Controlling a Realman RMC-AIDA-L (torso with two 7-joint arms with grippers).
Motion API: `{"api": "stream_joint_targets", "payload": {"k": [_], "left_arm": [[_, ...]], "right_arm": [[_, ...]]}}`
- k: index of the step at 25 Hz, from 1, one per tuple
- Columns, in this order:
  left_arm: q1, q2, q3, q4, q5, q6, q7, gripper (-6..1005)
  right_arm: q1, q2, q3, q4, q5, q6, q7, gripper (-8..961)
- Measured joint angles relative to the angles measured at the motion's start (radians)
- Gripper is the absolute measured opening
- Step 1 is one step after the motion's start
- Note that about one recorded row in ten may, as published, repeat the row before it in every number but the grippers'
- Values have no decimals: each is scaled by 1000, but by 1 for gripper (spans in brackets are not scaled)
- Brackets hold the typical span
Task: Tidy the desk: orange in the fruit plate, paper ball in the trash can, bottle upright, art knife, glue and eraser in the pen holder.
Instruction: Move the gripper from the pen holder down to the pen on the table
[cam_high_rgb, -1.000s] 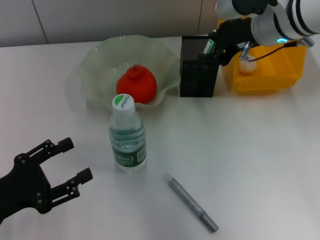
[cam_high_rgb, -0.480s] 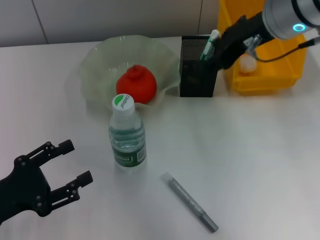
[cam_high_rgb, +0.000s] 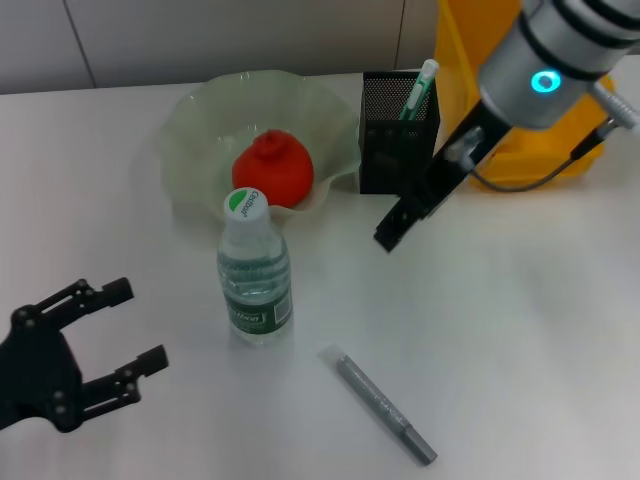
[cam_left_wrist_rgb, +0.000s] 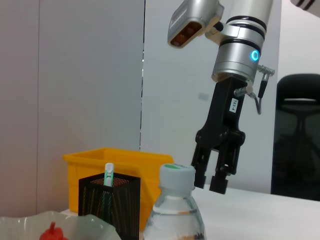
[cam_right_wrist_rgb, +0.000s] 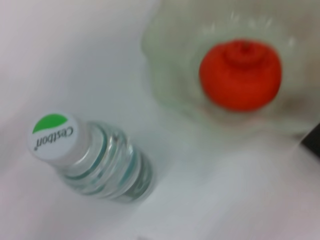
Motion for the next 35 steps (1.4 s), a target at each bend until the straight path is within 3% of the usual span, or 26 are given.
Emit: {"api": "stream_joint_targets", "payload": {"k": [7, 14, 22, 35], "left_arm": [[-15, 40, 17, 1, 35, 5, -26, 799], [-29, 38, 19, 14, 84, 3, -31, 799], [-30, 36, 13, 16, 91, -3, -27, 799], [-30, 26, 18, 14, 91, -8, -22, 799]], "right_arm": [[97, 10, -68, 191, 3, 24, 115, 694], [197, 14, -76, 436, 89, 86, 122, 693], [183, 14, -83, 441, 125, 93, 122, 693], [144, 14, -184, 482, 184, 128, 121, 694]]}}
